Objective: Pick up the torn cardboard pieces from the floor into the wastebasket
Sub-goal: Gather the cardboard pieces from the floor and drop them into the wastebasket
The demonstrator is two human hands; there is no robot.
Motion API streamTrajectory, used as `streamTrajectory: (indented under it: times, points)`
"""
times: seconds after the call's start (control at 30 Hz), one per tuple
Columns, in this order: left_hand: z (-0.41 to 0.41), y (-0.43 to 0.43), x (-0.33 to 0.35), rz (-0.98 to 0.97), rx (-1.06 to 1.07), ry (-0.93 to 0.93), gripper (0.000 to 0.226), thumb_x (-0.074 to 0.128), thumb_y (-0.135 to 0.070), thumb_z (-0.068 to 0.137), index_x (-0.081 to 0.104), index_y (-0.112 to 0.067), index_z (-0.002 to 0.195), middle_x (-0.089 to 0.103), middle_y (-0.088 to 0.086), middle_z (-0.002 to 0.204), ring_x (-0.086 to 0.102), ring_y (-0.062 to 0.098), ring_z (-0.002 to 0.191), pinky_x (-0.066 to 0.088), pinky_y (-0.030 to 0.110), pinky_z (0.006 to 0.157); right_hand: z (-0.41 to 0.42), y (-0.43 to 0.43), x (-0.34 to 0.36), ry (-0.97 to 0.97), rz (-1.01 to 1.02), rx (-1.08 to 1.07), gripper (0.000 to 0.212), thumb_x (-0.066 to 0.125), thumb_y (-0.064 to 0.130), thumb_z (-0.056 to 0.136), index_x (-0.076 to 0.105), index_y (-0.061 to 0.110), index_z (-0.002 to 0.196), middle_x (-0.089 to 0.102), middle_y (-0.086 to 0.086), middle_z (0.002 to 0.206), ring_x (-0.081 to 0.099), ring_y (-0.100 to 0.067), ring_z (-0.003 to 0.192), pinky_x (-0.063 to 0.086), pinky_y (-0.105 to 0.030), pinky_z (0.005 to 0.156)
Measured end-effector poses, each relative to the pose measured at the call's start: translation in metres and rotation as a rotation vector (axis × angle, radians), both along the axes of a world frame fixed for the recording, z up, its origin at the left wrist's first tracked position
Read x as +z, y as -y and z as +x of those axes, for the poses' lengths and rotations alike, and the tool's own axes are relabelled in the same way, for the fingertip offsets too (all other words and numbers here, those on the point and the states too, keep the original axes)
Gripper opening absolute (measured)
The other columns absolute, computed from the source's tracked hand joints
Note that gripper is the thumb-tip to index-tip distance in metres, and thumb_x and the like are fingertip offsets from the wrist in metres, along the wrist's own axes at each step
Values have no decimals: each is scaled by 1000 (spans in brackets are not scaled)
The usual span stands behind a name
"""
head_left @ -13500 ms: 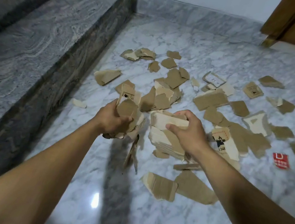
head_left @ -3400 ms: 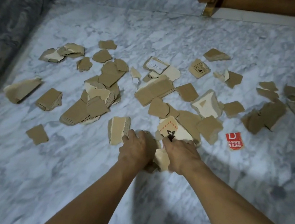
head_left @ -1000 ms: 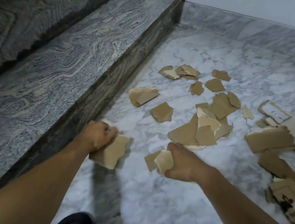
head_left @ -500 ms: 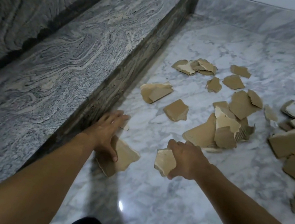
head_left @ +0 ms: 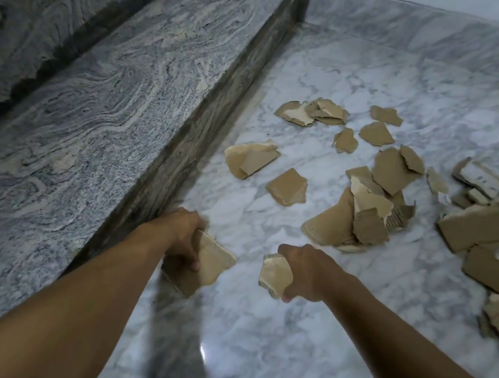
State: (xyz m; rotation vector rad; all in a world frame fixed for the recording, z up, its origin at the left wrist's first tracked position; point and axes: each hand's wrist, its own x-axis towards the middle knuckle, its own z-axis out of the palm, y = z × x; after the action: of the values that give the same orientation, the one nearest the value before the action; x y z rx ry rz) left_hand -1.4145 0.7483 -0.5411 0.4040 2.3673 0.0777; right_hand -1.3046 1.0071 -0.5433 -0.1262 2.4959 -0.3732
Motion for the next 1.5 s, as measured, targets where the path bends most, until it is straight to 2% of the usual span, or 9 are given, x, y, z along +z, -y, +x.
streamTrajectory:
  times: [0.2,0.4,0.57,0.67,0.8,1.07,1.13,1.27,1.5]
  points:
    - [-15,-18,14,147,39,-23,72,95,-35,57,63,-16,119,60,11,122,58,30,112,47,28,83,-8,-34,18,85,-6,-49,39,89,28,63,69,26,97,72,2,95,68,-16,89,56,-40,82]
    - [5,-14,15,113,-32,-118,76,84,-37,73,45,-14,134,36,11,143,41,36,131,43,39,103,-43,-56,64,116,45,-144,28,78,27,86,50,29,83,45,11,75,50,-12,72,39,-19,63]
    - [12,-13,19,197,114,-16,62,76,-19,81,45,-17,134,55,11,123,57,27,108,48,24,77,-51,-48,37,-74,26,-87,54,82,36,79,60,14,123,65,-5,121,60,-30,118,44,-30,89]
    - [-6,-8,33,467,361,-93,33,77,4,77,57,-13,98,61,4,86,58,22,78,43,11,48,-55,-51,34,-168,-115,-142,61,90,36,67,62,20,118,68,-1,117,63,-22,113,47,-29,85]
    - [-11,-21,54,700,659,-142,36,84,6,70,66,-3,100,67,9,83,62,21,74,52,21,55,-52,-75,39,-178,-150,-207,60,92,39,62,57,26,110,66,2,110,63,-22,105,45,-29,78]
    - [4,-26,49,-23,92,42,42,94,-41,55,68,-22,82,69,-1,89,66,19,84,57,29,73,-50,-108,48,-146,-90,-242,83,90,44,68,49,15,134,59,-8,131,55,-29,118,44,-35,85]
    - [19,-20,42,-128,-105,-22,44,93,-44,52,66,-26,82,64,4,113,62,22,99,56,36,87,-42,-109,45,-119,-79,-240,89,89,45,70,44,14,141,56,-9,136,53,-30,122,46,-37,91]
    - [44,-11,25,-166,-340,-122,88,88,-41,57,50,-26,135,5,2,161,29,31,136,41,42,107,-33,-108,39,-126,-115,-248,92,89,49,65,47,18,140,60,-6,132,57,-29,118,49,-40,93]
    - [50,-10,19,-49,-220,-133,122,93,-32,57,18,-31,154,13,-4,158,33,27,136,42,39,106,-23,-96,17,-153,-166,-254,77,93,40,64,55,20,128,66,-2,117,61,-25,107,48,-35,86]
